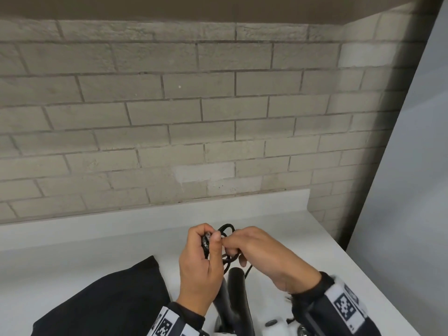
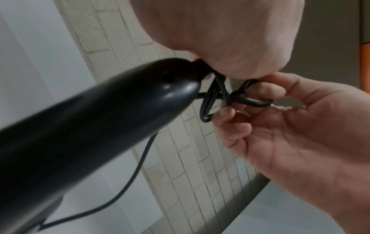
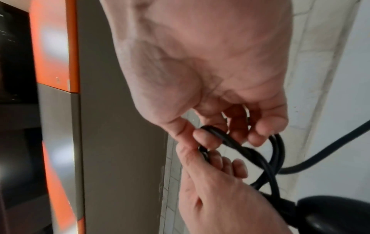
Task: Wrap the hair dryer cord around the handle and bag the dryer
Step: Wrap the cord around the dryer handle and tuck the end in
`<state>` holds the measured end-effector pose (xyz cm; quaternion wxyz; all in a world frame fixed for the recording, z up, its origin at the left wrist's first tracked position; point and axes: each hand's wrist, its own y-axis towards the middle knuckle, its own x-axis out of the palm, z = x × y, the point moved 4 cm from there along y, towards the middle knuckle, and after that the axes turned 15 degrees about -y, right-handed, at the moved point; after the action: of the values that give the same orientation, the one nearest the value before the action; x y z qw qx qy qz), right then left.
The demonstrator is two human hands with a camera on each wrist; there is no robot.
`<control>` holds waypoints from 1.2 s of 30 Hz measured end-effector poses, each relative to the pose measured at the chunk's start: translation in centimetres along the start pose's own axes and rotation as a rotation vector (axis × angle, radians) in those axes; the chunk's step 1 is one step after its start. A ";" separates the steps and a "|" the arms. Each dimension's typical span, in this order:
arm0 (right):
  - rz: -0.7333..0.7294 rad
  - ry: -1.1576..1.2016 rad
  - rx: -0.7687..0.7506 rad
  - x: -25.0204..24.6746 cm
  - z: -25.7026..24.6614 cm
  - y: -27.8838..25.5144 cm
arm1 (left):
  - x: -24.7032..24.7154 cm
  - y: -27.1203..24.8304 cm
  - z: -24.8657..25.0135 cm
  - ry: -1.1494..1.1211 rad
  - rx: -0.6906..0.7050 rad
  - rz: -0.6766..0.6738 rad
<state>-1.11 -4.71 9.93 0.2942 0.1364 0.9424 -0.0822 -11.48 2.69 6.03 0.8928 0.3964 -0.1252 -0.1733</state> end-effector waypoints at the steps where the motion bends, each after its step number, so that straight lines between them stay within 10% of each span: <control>1: -0.029 0.020 -0.026 0.0 0.3 -0.1 | -0.2 0.0 -0.3 0.003 0.003 0.015; 8: -0.029 0.117 -0.132 -0.1 0.9 -1.3 | -0.7 0.0 -1.0 0.001 -0.020 0.059; 16: -0.192 0.738 0.127 -0.3 1.1 -1.4 | -0.7 0.1 -0.6 -0.001 -0.010 0.046; 24: -0.094 0.856 -0.227 1.9 3.9 -2.8 | -1.2 0.3 -1.6 0.039 -0.038 0.053; 31: -0.269 0.376 -0.075 -0.3 5.8 -5.0 | -1.2 0.2 -1.9 0.042 -0.047 -0.024; 36: -0.191 0.487 -0.214 -0.6 7.3 -6.4 | -2.2 0.7 -3.1 0.062 -0.087 0.072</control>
<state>1.28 -12.68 4.76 0.0628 0.0310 0.9972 0.0255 -12.18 6.10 4.30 0.9183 0.3578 -0.1039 -0.1338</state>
